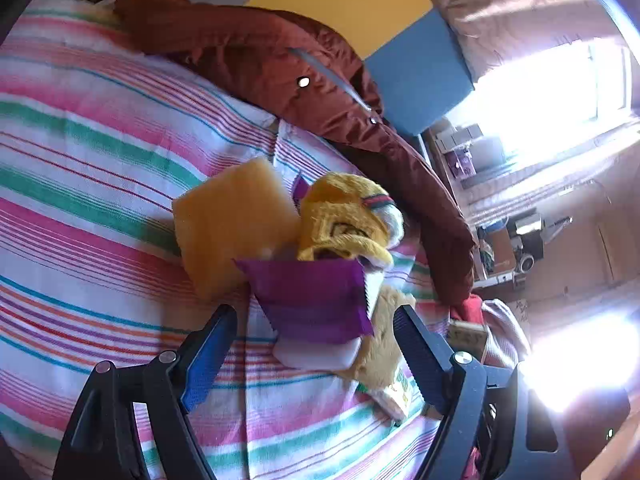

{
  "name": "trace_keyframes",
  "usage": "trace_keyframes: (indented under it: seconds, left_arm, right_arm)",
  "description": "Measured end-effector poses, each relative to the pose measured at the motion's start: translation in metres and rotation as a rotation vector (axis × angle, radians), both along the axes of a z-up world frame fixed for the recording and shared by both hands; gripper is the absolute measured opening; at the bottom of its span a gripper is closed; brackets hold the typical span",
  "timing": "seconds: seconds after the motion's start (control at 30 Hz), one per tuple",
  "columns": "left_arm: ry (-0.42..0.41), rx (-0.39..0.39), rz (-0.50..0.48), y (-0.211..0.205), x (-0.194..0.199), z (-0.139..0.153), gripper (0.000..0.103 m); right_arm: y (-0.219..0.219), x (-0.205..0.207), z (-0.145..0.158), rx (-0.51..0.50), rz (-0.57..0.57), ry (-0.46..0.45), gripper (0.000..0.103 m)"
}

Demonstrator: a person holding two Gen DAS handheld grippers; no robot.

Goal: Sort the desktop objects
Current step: 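Close left tool on purple packet while right tool holds green box, then carry purple packet and green box over gold tray with both tools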

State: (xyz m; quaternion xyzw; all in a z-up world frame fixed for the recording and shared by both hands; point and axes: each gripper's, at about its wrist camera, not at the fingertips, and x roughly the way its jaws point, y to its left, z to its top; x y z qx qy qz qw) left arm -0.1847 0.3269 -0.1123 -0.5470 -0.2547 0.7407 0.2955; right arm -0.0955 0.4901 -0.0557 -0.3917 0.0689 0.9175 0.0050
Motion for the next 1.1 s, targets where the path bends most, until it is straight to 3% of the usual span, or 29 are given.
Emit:
trace_keyframes:
  seconds: [0.17, 0.23, 0.27, 0.4, 0.67, 0.83, 1.1]
  left_arm:
    - [-0.002, -0.018, 0.017, 0.011, -0.008, -0.007, 0.08]
    - [0.019, -0.027, 0.014, 0.014, -0.01, -0.009, 0.07]
    - [0.034, -0.033, 0.004, 0.016, -0.011, -0.01, 0.06]
    - [0.115, -0.053, -0.031, 0.015, -0.004, 0.0, 0.051]
    - [0.207, -0.137, -0.065, 0.0, 0.02, 0.018, 0.051]
    - [0.327, -0.239, -0.087, -0.014, 0.046, 0.036, 0.051]
    - [0.464, -0.339, -0.063, -0.053, 0.082, 0.067, 0.051]
  right_arm:
    - [-0.003, -0.001, -0.003, 0.0, 0.007, -0.009, 0.03]
    - [-0.006, -0.001, -0.005, 0.008, 0.015, -0.014, 0.03]
    - [-0.008, -0.002, -0.006, 0.011, 0.022, -0.018, 0.03]
    - [-0.016, -0.003, -0.011, 0.03, 0.042, -0.029, 0.03]
    - [-0.021, -0.002, -0.013, 0.041, 0.056, -0.033, 0.03]
    - [-0.031, -0.001, -0.014, 0.026, 0.092, -0.031, 0.03]
    - [-0.054, 0.003, -0.011, -0.02, 0.178, -0.004, 0.03]
